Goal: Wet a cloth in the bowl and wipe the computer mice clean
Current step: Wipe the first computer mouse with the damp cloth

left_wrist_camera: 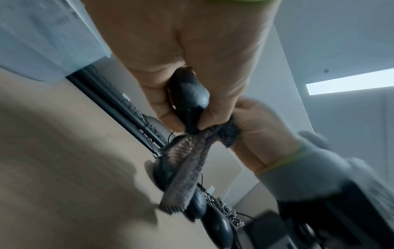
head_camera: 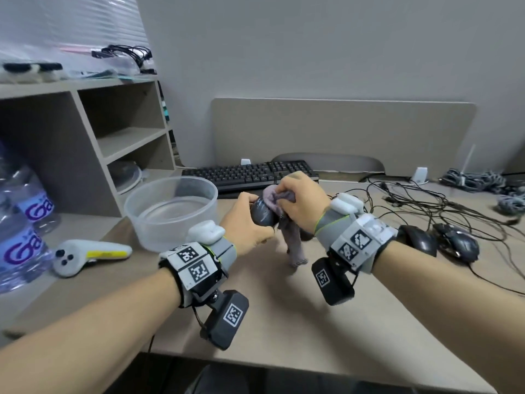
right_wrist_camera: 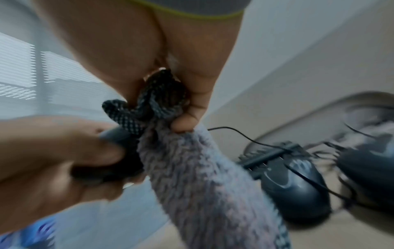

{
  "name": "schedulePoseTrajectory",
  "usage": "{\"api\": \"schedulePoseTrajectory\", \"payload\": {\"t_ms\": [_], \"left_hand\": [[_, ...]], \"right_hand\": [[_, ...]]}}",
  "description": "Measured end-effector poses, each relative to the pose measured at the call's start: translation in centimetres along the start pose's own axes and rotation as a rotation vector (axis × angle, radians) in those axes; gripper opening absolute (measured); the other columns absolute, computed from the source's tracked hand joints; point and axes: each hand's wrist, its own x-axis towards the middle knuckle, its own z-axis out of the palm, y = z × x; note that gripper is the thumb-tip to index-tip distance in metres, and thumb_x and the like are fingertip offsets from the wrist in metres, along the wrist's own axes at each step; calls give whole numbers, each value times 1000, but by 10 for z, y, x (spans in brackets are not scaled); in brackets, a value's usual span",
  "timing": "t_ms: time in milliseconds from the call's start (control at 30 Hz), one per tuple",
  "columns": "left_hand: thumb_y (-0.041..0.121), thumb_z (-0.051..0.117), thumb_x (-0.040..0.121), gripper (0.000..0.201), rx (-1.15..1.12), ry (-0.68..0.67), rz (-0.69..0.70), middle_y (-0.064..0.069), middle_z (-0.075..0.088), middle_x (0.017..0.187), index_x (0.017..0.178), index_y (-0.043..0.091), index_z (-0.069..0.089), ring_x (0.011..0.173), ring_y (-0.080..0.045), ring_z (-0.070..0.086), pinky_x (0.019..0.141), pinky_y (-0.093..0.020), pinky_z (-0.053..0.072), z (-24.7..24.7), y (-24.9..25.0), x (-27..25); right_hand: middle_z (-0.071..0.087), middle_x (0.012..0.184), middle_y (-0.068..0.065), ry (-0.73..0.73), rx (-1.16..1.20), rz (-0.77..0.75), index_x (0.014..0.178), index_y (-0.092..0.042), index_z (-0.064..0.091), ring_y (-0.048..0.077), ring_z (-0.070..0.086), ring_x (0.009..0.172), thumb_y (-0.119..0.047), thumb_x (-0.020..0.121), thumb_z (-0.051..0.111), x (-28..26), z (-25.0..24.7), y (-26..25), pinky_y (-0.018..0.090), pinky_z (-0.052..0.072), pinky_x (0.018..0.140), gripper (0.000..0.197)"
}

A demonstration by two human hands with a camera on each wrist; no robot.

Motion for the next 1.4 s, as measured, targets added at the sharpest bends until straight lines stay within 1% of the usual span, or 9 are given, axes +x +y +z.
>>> {"api": "schedulePoseTrajectory", "payload": {"t_ms": [133, 267, 433, 567, 733, 867, 1067, 1233, 1400], "left_hand": [[16, 71, 58, 38, -4, -34, 11, 1, 65, 77, 89, 26, 52, 68, -18, 61, 59, -34, 50, 0, -6, 1], [26, 72, 50, 62, -5, -47, 24, 3, 65, 102, 108, 28, 52, 88, -20, 65, 74, -40, 57, 4, -9, -1], [12, 65, 53, 44, -1, -64, 65, 8, 65, 73, 85, 43, 60, 65, -10, 59, 63, -39, 55, -4, -11, -1], [14, 73, 56, 48, 1, -40, 14, -3, 65, 96, 98, 29, 56, 79, -25, 69, 63, -47, 60, -2, -13, -1], [6, 69, 62, 35, 52, -46, 50, -14, 68, 82, 73, 38, 61, 74, -35, 69, 61, -49, 59, -5, -14, 0], [25, 74, 55, 52, 63, -20, 13, -7, 67, 95, 105, 26, 60, 78, -27, 67, 71, -41, 58, -2, -19, 4], [26, 72, 52, 43, 41, -60, -4, -7, 70, 77, 94, 21, 63, 69, -30, 69, 66, -43, 59, -4, -20, 3], [13, 76, 61, 26, -17, -74, -6, 0, 67, 66, 80, 25, 64, 59, -19, 67, 60, -31, 57, -3, -19, 5], [19, 78, 52, 60, -145, -57, -55, -13, 72, 94, 110, 13, 66, 84, -28, 72, 72, -43, 62, -2, -19, 8]], "right_hand": [[54, 98, 9, -102, -57, -218, 101, -17, 55, 29, 53, 89, -11, 78, 58, -16, 11, -11, 36, 43, 76, 23], [57, 98, 13, -3, -45, -22, 98, -17, 65, 31, 56, 94, -8, 80, 57, 2, 10, 6, 33, 44, 78, 22], [52, 93, 10, -56, 23, -235, 108, -17, 66, 19, 51, 82, -15, 84, 59, -21, 25, -4, 27, 40, 75, 25], [47, 93, 6, -51, -63, -101, 113, -17, 63, 24, 52, 88, -19, 86, 56, -9, 22, 9, 34, 43, 79, 28], [51, 93, 13, -131, -62, -299, 100, -10, 67, 22, 49, 83, -17, 81, 54, -21, 28, 2, 30, 40, 72, 24], [47, 86, 8, -66, -134, -183, 89, -9, 68, 31, 53, 84, -12, 82, 52, -10, 23, 9, 34, 42, 70, 18], [51, 90, 13, -90, -98, -259, 100, -16, 69, 28, 53, 78, -23, 81, 45, -16, 25, 2, 40, 48, 69, 32], [54, 90, 15, -129, -68, -373, 105, -20, 69, 30, 56, 75, -32, 83, 38, -23, 26, 0, 38, 49, 63, 40], [55, 86, 15, -40, -69, -291, 96, -15, 72, 30, 55, 73, -19, 81, 52, -22, 13, 6, 40, 51, 64, 26]]}}
